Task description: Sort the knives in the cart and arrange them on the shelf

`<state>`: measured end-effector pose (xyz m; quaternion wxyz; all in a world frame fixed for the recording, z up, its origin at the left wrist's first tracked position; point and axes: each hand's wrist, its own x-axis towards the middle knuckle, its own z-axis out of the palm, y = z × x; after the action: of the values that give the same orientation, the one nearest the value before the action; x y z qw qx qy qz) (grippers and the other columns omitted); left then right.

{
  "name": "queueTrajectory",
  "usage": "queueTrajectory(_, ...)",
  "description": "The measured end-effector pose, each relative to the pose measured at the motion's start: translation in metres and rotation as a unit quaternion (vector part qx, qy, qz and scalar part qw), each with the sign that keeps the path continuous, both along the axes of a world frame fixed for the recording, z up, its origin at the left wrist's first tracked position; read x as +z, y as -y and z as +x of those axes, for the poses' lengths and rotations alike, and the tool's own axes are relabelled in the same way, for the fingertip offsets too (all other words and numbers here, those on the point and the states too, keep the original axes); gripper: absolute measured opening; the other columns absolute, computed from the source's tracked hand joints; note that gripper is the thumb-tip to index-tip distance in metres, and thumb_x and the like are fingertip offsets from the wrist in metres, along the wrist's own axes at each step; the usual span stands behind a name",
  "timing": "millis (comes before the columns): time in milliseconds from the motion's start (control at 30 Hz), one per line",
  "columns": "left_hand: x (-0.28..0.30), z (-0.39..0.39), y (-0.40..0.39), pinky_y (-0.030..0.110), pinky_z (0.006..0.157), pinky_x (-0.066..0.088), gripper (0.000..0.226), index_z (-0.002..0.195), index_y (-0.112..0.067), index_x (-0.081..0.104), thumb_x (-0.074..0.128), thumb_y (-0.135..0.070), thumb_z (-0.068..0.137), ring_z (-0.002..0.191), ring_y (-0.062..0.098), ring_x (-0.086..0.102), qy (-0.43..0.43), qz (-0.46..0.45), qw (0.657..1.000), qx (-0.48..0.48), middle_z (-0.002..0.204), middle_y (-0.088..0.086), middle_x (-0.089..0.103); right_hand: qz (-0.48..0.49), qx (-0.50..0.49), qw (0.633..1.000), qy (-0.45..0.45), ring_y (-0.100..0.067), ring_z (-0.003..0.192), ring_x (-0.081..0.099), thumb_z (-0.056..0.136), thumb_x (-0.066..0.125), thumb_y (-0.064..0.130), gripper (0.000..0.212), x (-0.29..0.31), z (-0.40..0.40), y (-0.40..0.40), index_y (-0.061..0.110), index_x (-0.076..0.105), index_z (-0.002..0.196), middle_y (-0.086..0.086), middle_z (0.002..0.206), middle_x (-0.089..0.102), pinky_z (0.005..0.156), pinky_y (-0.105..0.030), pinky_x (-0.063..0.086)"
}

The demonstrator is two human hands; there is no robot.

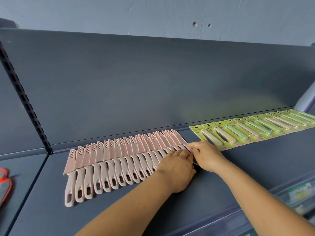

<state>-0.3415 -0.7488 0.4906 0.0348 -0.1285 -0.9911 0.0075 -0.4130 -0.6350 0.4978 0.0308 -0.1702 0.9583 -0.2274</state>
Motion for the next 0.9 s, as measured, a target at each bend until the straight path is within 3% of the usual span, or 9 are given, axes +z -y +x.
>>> queueTrajectory(233,0.011,0.021,0.021,0.038,0.116,0.017,0.053,0.145,-0.01,0.027,0.037,-0.035,0.1,0.139,0.029,0.027,-0.017,-0.036,0.999,0.0,0.148,0.012,0.031,0.032,-0.038,0.997,-0.055,-0.025,0.132,0.038,0.101,0.034,0.026,0.042,0.013,0.034,0.008,0.018,0.042,0.141,-0.006,0.145,0.041,0.106,-0.034,0.035)
queueTrajectory(467,0.033,0.087,0.074,0.035,0.115,0.017,0.052,0.146,-0.011,0.025,0.035,-0.033,0.1,0.138,0.026,0.03,-0.064,-0.017,0.997,0.05,0.148,0.008,0.032,0.032,0.01,0.993,-0.116,-0.021,0.136,0.03,0.101,0.034,0.031,0.047,0.025,0.096,0.039,0.02,0.032,0.146,0.003,0.152,0.032,0.11,-0.03,0.026)
queueTrajectory(667,0.041,0.162,0.13,0.029,0.113,0.016,0.052,0.149,-0.018,0.02,0.031,-0.036,0.101,0.138,0.02,0.027,-0.102,0.018,0.983,0.15,0.153,-0.002,0.025,0.016,0.147,0.979,-0.143,-0.01,0.14,0.02,0.101,0.033,0.035,0.049,0.033,0.143,0.092,0.026,0.026,0.148,0.013,0.154,0.023,0.112,-0.023,0.014)
queueTrajectory(833,0.032,0.234,0.167,0.025,0.107,0.026,0.051,0.146,-0.025,0.029,0.035,-0.04,0.098,0.132,0.016,0.038,-0.1,0.058,0.955,0.275,0.148,-0.008,0.034,0.012,0.294,0.945,-0.14,-0.007,0.138,0.02,0.101,0.034,0.037,0.049,0.029,0.184,0.14,0.029,0.024,0.148,0.017,0.152,0.022,0.113,-0.021,0.013)
queueTrajectory(900,0.031,0.261,0.178,0.026,0.099,0.039,0.051,0.137,-0.023,0.046,0.037,-0.044,0.091,0.121,0.018,0.051,-0.098,0.054,0.939,0.327,0.137,-0.007,0.049,0.012,0.346,0.93,-0.127,-0.007,0.139,0.019,0.101,0.035,0.039,0.05,0.026,0.202,0.159,0.03,0.023,0.148,0.017,0.152,0.022,0.113,-0.022,0.012)
